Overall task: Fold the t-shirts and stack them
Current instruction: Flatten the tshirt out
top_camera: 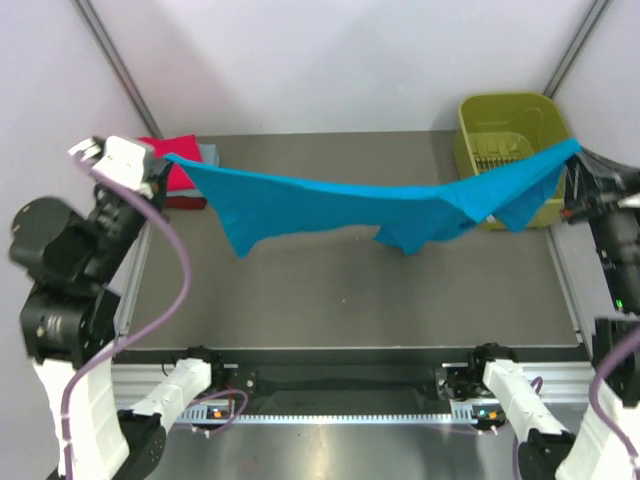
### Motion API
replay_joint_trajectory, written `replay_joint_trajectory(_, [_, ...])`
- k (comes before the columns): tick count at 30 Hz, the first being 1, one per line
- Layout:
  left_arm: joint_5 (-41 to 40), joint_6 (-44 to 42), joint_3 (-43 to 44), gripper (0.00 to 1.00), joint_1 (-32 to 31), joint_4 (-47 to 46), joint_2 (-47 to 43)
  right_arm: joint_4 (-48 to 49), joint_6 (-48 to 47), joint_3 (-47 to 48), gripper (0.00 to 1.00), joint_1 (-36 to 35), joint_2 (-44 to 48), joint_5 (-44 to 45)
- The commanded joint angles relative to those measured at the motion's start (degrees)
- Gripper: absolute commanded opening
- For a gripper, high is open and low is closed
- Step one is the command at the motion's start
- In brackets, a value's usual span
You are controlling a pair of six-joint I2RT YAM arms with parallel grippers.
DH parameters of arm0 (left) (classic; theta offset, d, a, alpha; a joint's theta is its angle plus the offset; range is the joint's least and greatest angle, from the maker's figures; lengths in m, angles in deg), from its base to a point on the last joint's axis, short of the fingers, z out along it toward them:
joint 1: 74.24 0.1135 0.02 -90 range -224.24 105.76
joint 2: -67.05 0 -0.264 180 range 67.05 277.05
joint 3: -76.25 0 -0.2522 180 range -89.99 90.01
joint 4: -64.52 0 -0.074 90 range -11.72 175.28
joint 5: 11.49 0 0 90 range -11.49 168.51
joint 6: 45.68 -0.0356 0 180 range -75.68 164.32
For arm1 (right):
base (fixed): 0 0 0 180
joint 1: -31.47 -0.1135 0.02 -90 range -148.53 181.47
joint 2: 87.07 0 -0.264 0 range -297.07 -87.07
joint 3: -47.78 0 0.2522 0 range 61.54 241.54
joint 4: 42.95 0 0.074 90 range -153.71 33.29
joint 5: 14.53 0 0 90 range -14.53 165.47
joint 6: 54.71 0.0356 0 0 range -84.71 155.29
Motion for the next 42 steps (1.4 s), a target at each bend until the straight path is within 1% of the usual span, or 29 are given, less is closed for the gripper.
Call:
replay_joint_trajectory(1, [-0.2, 1.2, 5.1, 0.0, 0.2, 3.9, -2.3, -2.1, -0.1, 4.1, 0.0, 0.9, 4.3, 0.8])
replay_joint_trajectory(2, [-0.8, 1.5, 7.5, 0.0, 0.2, 4.2, -2.5, -3.2, 1.6, 6.0, 0.0, 0.9, 4.8, 1.4])
replay_joint_trajectory(5, [-2.1, 1.1, 10.9, 0.0, 0.2, 5.2, -2.2, -2.8, 1.0, 8.3, 0.0, 1.6, 5.2, 3.1])
replay_joint_trajectory(8, [-2.3, -0.5, 10.7, 0.0, 0.2, 4.4, -1.4, -1.5, 0.8, 12.5, 0.0, 1.6, 2.8, 4.6])
replay_joint_trajectory(9, [-2.4, -0.6, 9.9, 0.0, 0.2, 3.7, -1.2, -0.5, 0.8, 12.6, 0.0, 1.7, 2.2, 4.7])
replay_joint_trajectory(10, [-2.4, -0.6, 7.6, 0.0, 0.2, 1.7, -0.7, 0.5, -0.9, 12.1, 0.0, 1.7, 1.2, 4.6])
replay_joint_trajectory(12, [-2.0, -0.8, 4.6, 0.0, 0.1, -0.8, -0.3, 3.9, -0.3, 10.0, 0.0, 1.7, 0.0, 4.2])
replay_joint_trajectory(13, [-1.5, -1.1, 1.5, 0.0, 0.2, -2.2, 0.5, 4.6, -0.1, 9.1, 0.0, 2.0, -1.7, 3.7])
replay_joint_trajectory(15, [-1.4, -1.5, -1.7, 0.0, 0.2, -5.3, 2.2, 7.5, -0.1, 5.1, 0.0, 2.1, -3.4, 2.6])
replay_joint_trajectory(16, [-1.4, -1.5, -3.4, 0.0, 0.2, -6.4, 2.9, 8.3, 1.8, 3.4, 0.0, 2.0, -5.4, 2.4])
replay_joint_trajectory(18, [-0.5, -1.9, -9.5, 0.0, 0.2, -10.3, 3.9, 11.3, 2.6, -1.5, 0.0, 2.0, -7.8, 0.7])
replay_joint_trajectory(19, [-0.3, -1.9, -13.8, 0.0, 0.1, -11.7, 4.9, 12.1, 3.0, -2.8, 0.0, 2.0, -10.5, -0.1])
replay_joint_trajectory(21, [0.7, -2.3, -17.4, 0.0, 0.2, -15.9, 6.5, 14.7, 3.8, -6.3, 0.0, 1.9, -13.7, -1.8])
replay_joint_trajectory(25, [1.4, -3.2, -26.2, 0.0, 0.2, -22.0, 12.7, 16.3, 3.4, -10.0, 0.0, 1.5, -24.5, -4.6])
replay_joint_trajectory(26, [1.4, -3.4, -27.4, 0.0, 0.2, -23.0, 14.0, 17.0, 3.3, -11.2, 0.0, 1.2, -26.5, -6.2])
replay_joint_trajectory(27, [1.4, -3.3, -28.2, 0.0, 0.2, -24.0, 16.7, 17.0, 2.9, -11.6, 0.0, 0.7, -30.8, -7.3])
replay_joint_trajectory(30, [1.5, -3.1, -31.1, 0.0, 0.2, -28.9, 21.1, 15.1, 0.8, -10.3, 0.0, -1.2, -38.4, -10.4])
replay_joint_trajectory(31, [1.3, -3.0, -31.2, 0.0, 0.2, -31.1, 24.6, 14.3, -0.9, -9.2, 0.0, -1.5, -44.1, -11.2])
replay_joint_trajectory(32, [1.0, -3.1, -31.1, 0.0, 0.2, -32.1, 26.6, 13.6, -1.2, -6.8, 0.0, -1.7, -47.0, -12.0])
replay_joint_trajectory(33, [0.7, -3.1, -30.5, 0.0, 0.2, -32.8, 31.2, 13.4, -1.4, -5.2, 0.0, -2.0, -49.9, -12.1])
replay_joint_trajectory(34, [0.1, -3.5, -28.7, 0.0, 0.3, -33.5, 33.6, 13.3, -1.8, -3.5, 0.0, -2.1, -55.8, -12.2])
replay_joint_trajectory(35, [0.0, -3.4, -27.4, 0.0, 0.4, -34.2, 36.1, 13.0, -2.1, 1.3, 0.0, -2.2, -58.9, -12.0])
replay_joint_trajectory(36, [0.0, -3.4, -25.9, 0.0, 0.5, -34.5, 41.0, 12.4, -2.4, 4.2, 0.0, -2.5, -65.5, -11.9])
replay_joint_trajectory(37, [0.0, -3.5, -22.6, 0.0, 0.7, -34.7, 43.4, 11.5, -2.8, 7.8, 0.0, -2.5, -69.1, -11.9])
replay_joint_trajectory(38, [-0.3, -3.7, -20.7, 0.0, 0.9, -34.6, 45.9, 8.6, -2.8, 16.0, 0.0, -2.5, -72.6, -12.0])
replay_joint_trajectory(39, [-0.5, -3.7, -18.7, 0.0, 1.0, -34.7, 50.2, 7.1, -2.8, 20.3, 0.0, -2.5, -79.3, -12.0])
replay_joint_trajectory(40, [-0.7, -3.7, -14.6, 0.0, 1.4, -34.5, 52.1, 4.0, -3.1, 29.1, 0.0, -2.5, -82.7, -12.1])
replay_joint_trajectory(41, [-1.2, -3.7, -12.4, 0.0, 1.5, -33.7, 54.3, 2.8, -3.3, 33.1, 0.0, -2.5, -85.8, -11.5])
replay_joint_trajectory(42, [-1.3, -3.7, -10.2, 0.0, 2.0, -33.3, 57.8, 2.1, -3.5, 36.5, 0.0, -4.3, -91.0, -11.1])
